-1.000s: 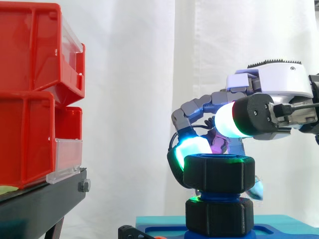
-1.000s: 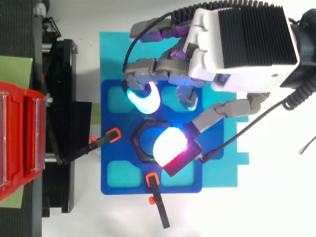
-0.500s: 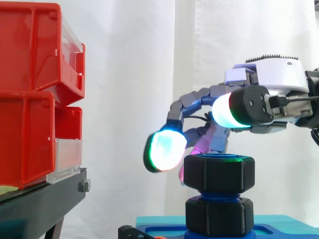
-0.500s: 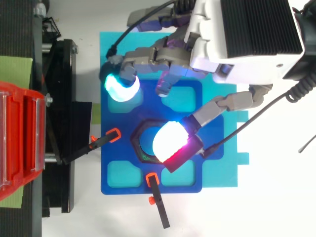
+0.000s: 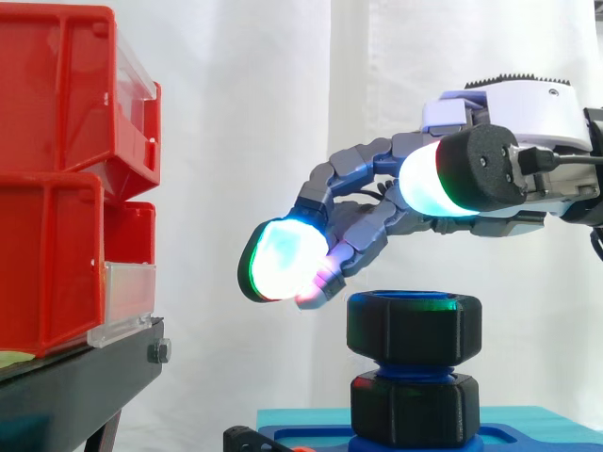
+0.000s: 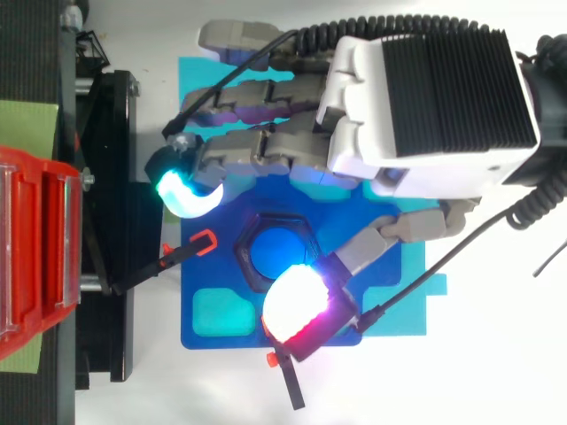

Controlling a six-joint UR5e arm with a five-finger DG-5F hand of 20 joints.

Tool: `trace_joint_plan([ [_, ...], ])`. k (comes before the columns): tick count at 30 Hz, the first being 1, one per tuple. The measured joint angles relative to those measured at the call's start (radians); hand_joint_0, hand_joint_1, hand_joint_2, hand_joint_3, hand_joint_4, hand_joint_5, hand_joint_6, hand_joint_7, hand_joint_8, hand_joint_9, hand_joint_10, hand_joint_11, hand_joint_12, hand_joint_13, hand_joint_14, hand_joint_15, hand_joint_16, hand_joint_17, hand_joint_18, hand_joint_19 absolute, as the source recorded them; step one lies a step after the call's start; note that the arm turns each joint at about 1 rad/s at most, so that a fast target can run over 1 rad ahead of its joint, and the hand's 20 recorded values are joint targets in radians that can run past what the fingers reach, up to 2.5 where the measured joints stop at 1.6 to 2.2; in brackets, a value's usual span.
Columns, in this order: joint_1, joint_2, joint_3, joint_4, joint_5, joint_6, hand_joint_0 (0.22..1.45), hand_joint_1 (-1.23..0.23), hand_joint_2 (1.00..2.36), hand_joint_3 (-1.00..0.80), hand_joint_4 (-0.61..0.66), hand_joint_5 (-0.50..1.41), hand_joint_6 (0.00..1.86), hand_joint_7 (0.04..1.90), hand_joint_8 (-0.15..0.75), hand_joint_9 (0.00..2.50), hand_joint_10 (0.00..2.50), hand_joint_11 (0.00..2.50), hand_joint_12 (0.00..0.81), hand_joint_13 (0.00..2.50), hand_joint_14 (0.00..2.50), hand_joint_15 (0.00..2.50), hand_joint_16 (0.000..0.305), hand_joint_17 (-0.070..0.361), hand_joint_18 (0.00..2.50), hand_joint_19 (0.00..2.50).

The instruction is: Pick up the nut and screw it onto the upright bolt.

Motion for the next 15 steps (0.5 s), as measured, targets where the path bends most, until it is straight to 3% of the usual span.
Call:
trace_joint_plan([
  [6,0.023,0.0,0.0,-0.008,0.025,0.001,0.45,-0.38,1.0,-0.5,0.13,-0.12,0.5,0.7,0.234,0.47,0.0,0.0,0.349,0.1,0.0,0.0,0.046,0.103,0.0,0.0],
  [15,0.051,0.0,0.0,-0.013,0.052,0.004,0.45,-0.38,1.0,-0.5,0.17,-0.08,0.5,0.81,0.243,0.52,0.0,0.0,0.351,0.14,0.0,0.0,0.046,0.104,0.0,0.0],
])
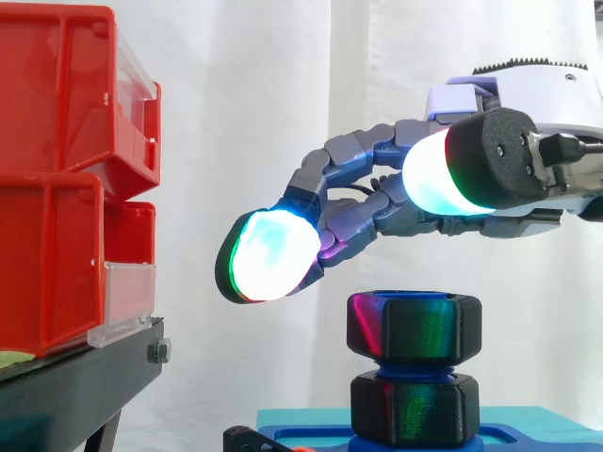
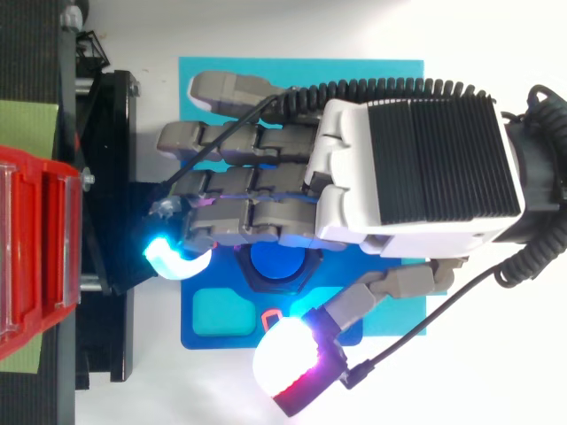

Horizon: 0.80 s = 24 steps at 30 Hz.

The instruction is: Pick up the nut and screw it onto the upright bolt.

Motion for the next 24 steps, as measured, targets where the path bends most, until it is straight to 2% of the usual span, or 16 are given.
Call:
trace_joint_plan([
  [12,0.009,0.0,0.0,-0.006,0.004,0.0,0.46,-0.37,1.0,-0.5,0.21,-0.06,0.5,0.9,0.266,0.63,0.0,0.0,0.336,0.26,0.0,0.0,0.042,0.094,0.0,0.0],
  [24,0.008,0.0,-0.001,-0.026,0.002,-0.004,0.47,-0.38,1.0,-0.5,0.21,-0.04,0.5,0.99,0.284,0.76,0.0,0.0,0.32,0.36,0.0,0.0,0.038,0.085,0.02,0.0],
])
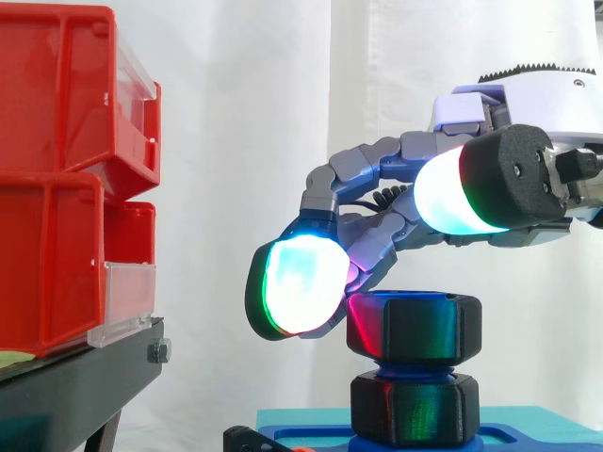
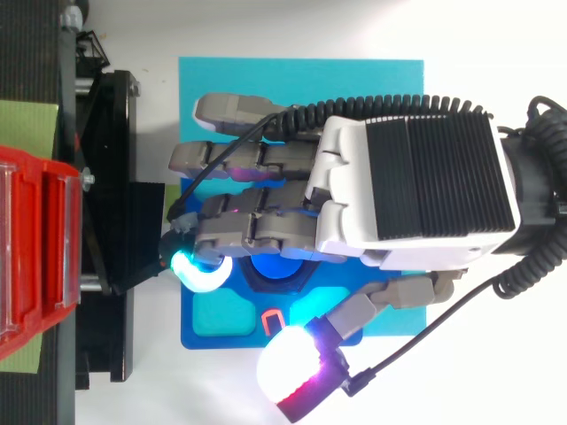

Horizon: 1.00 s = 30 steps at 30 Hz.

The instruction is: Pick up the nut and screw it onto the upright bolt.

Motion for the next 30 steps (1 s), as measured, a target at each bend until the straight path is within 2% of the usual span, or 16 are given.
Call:
trace_joint_plan([
  [5,0.0,0.0,-0.003,0.0,0.0,-0.005,0.47,-0.38,1.0,-0.5,0.22,-0.05,0.5,0.96,0.281,0.77,0.0,0.0,0.319,0.36,0.0,0.0,0.037,0.084,0.03,0.0],
  [10,-0.004,0.0,-0.027,0.017,-0.002,-0.006,0.47,-0.38,1.0,-0.5,0.22,-0.05,0.5,0.95,0.28,0.77,0.0,0.0,0.317,0.37,0.0,0.0,0.037,0.084,0.03,0.0],
  [15,-0.008,0.0,-0.035,0.031,-0.005,-0.005,0.47,-0.38,1.0,-0.5,0.22,-0.05,0.5,0.97,0.283,0.78,0.0,0.0,0.313,0.39,0.0,0.0,0.036,0.082,0.05,0.0],
  [30,-0.022,0.0,-0.036,0.029,-0.012,-0.004,0.49,-0.4,1.0,-0.5,0.16,-0.03,0.5,1.34,0.309,0.98,0.0,0.13,0.3,0.52,0.0,0.0,0.032,0.071,0.2,0.0],
])
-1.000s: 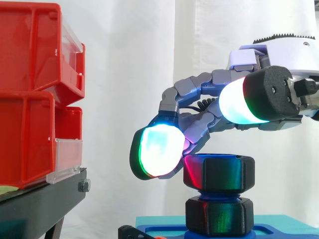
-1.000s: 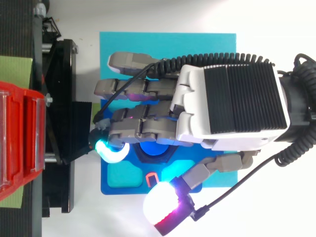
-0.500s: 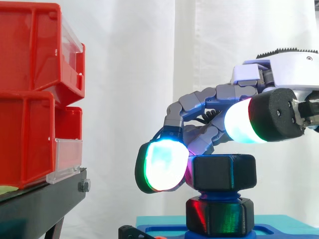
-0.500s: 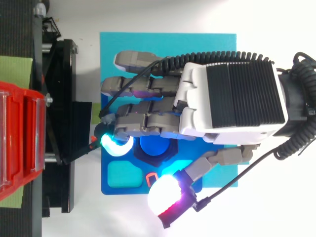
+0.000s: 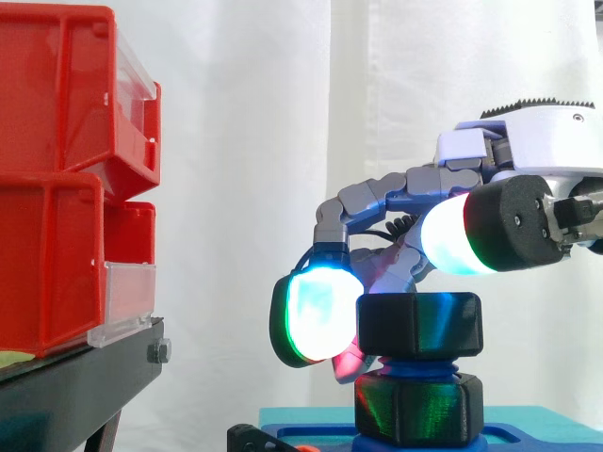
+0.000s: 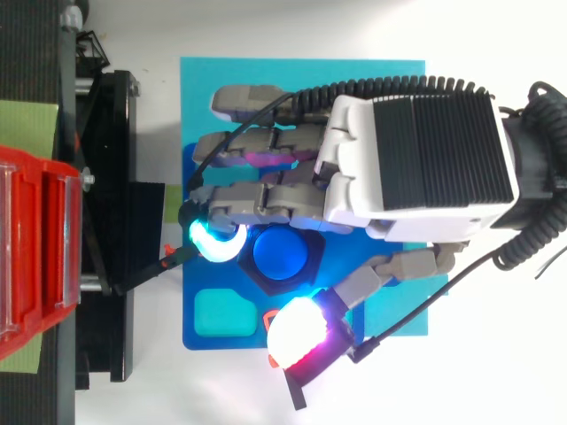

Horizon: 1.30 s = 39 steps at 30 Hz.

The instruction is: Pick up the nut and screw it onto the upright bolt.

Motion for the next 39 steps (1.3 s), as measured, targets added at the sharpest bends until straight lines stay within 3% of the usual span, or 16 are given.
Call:
trace_joint_plan([
  [13,-0.05,0.0,0.0,0.011,-0.046,-0.004,0.5,-0.4,1.0,-0.5,0.16,0.01,0.5,1.53,0.319,1.28,0.01,0.26,0.272,0.83,0.0,0.05,0.026,0.06,0.41,0.0],
  [23,-0.081,0.0,0.0,0.031,-0.079,-0.014,0.52,-0.4,1.0,-0.5,0.06,0.05,0.57,1.35,0.274,1.69,0.01,0.35,0.229,1.16,0.01,0.15,0.021,0.047,0.57,0.0],
  [25,-0.087,0.0,0.001,0.031,-0.083,-0.014,0.52,-0.4,1.0,-0.5,0.09,0.05,0.5,1.49,0.278,1.68,0.01,0.37,0.231,1.16,0.01,0.15,0.021,0.047,0.58,0.0],
  [27,-0.092,0.001,0.001,0.031,-0.088,-0.015,0.52,-0.4,1.0,-0.5,0.11,0.03,0.5,1.42,0.283,1.64,0.01,0.36,0.239,1.13,0.01,0.15,0.021,0.048,0.56,0.0],
  [33,-0.1,0.001,0.011,0.03,-0.1,-0.016,0.5,-0.4,1.0,-0.5,0.22,-0.08,0.5,0.97,0.29,1.32,0.01,0.28,0.291,0.93,0.01,0.12,0.028,0.062,0.48,0.0],
  [39,-0.094,0.001,0.057,0.011,-0.107,-0.029,0.48,-0.4,1.0,-0.5,0.17,-0.13,0.5,0.7,0.267,1.0,0.0,0.03,0.314,0.63,0.0,0.02,0.037,0.083,0.33,0.0],
])
